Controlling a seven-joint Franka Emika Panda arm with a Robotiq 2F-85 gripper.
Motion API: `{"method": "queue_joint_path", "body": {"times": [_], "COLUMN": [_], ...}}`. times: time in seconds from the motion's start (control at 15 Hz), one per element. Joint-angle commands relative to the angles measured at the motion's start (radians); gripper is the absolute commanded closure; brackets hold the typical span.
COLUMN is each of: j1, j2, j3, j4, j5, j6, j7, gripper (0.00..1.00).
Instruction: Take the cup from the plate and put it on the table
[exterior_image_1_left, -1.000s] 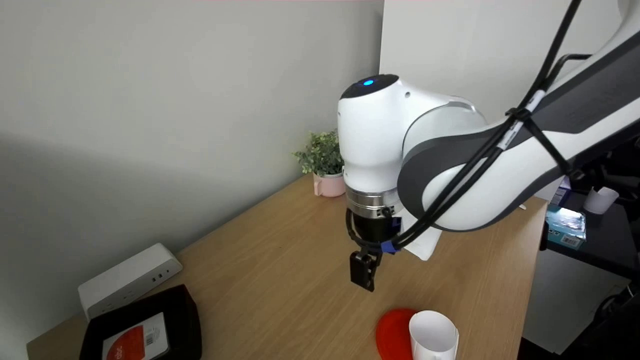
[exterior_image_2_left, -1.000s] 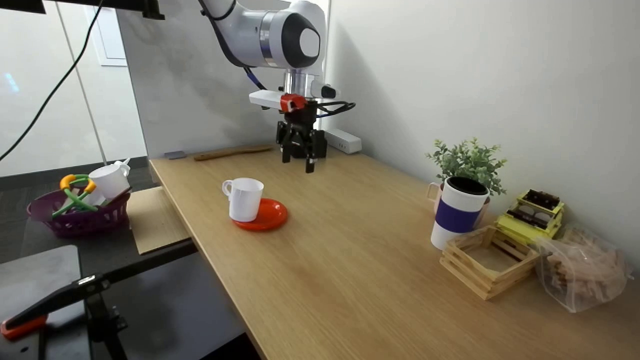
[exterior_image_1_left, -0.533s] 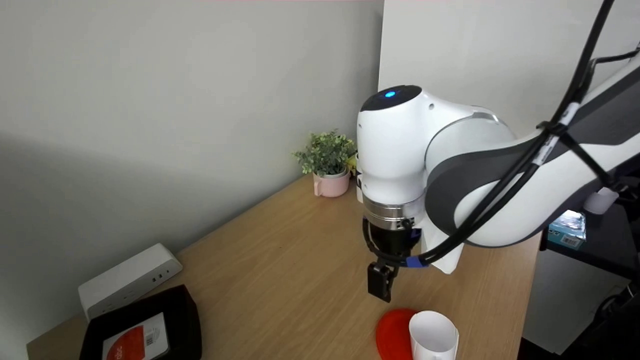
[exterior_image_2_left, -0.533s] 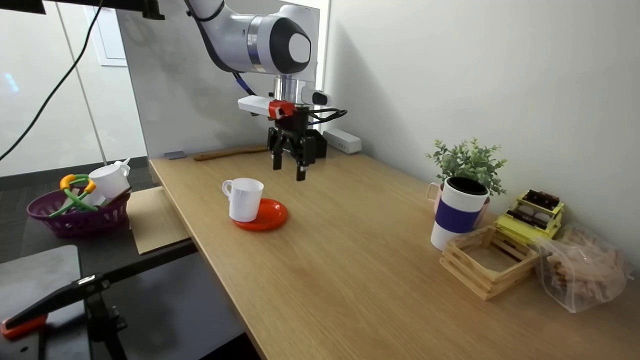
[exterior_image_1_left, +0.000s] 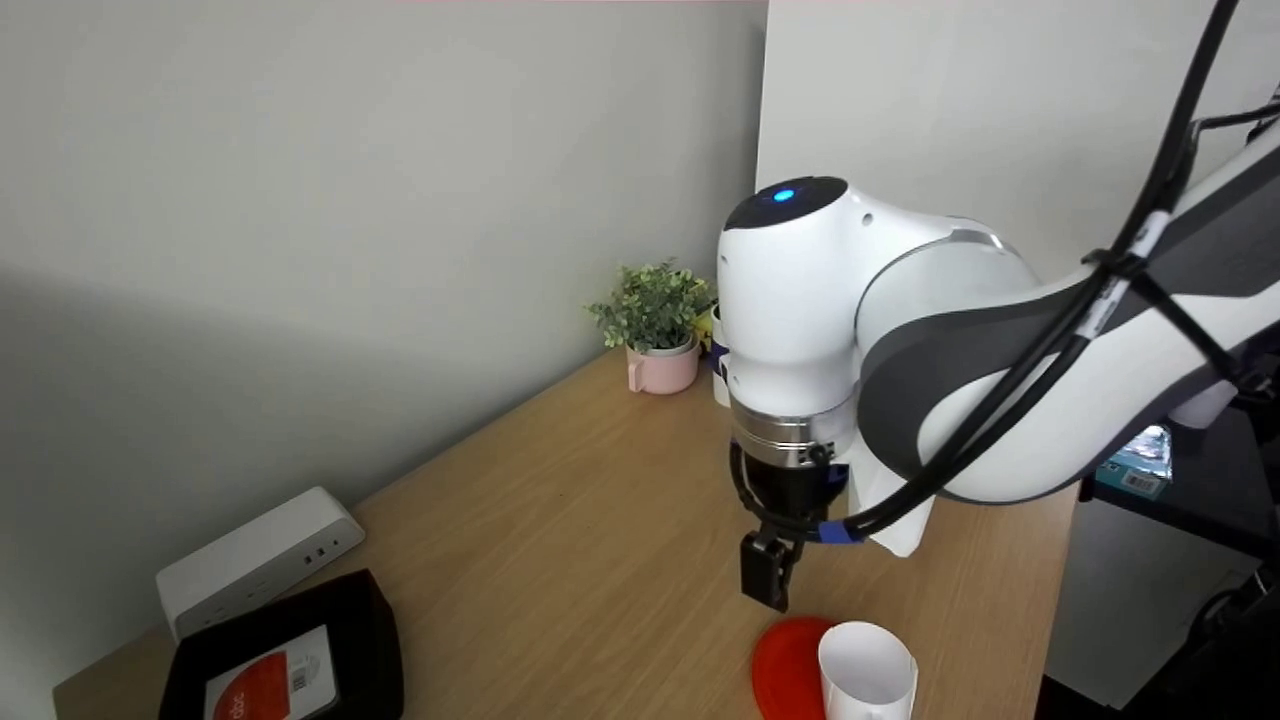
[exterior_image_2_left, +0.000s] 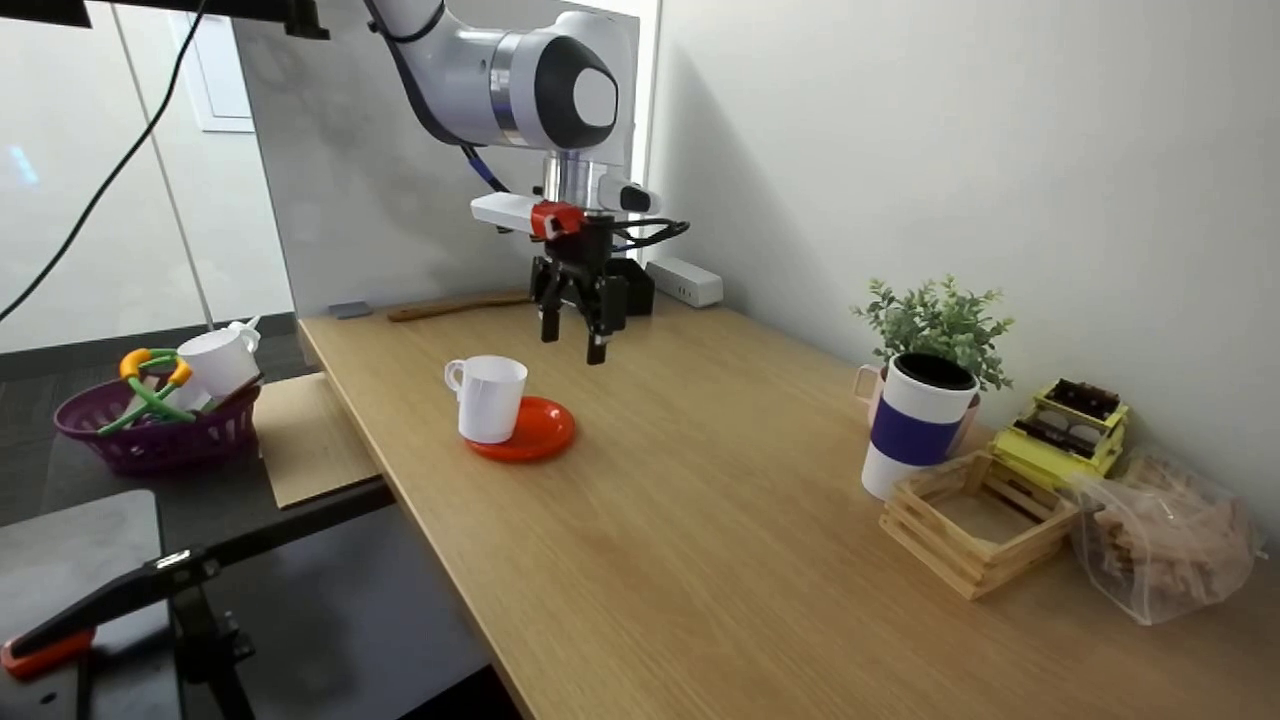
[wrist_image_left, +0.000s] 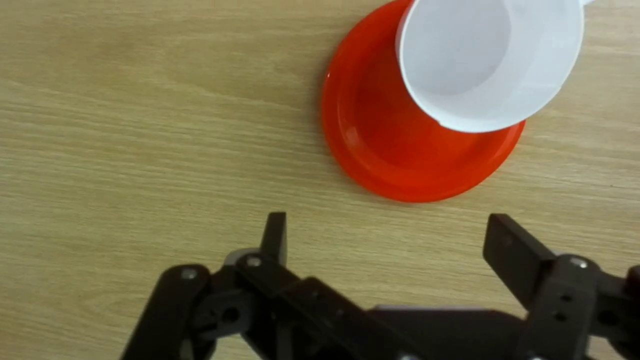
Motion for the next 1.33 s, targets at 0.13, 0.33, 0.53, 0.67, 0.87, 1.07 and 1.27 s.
{"method": "queue_joint_path", "body": {"times": [0.13, 0.33, 0.53, 0.67, 0.87, 1.07, 1.27], "j1": [0.04, 0.07, 0.099, 0.119, 0.136, 0.134, 0.117], "j2": [-0.022, -0.028, -0.045, -0.066, -0.101, -0.129, -0.159], "j3": [-0.004, -0.019, -0.039, -0.052, -0.049, -0.028, -0.004], "j4": [-0.088, -0.089, -0.085, -0.096, -0.131, -0.189, -0.273], "j5": [0.002, -0.014, -0.041, -0.072, -0.097, -0.074, -0.039], "j6": [0.033, 0.027, 0.031, 0.042, 0.064, 0.095, 0.147], "j7": [0.105, 0.176, 0.24, 0.297, 0.387, 0.47, 0.522], "gripper": [0.0, 0.0, 0.0, 0.0, 0.0, 0.0, 0.0]}}
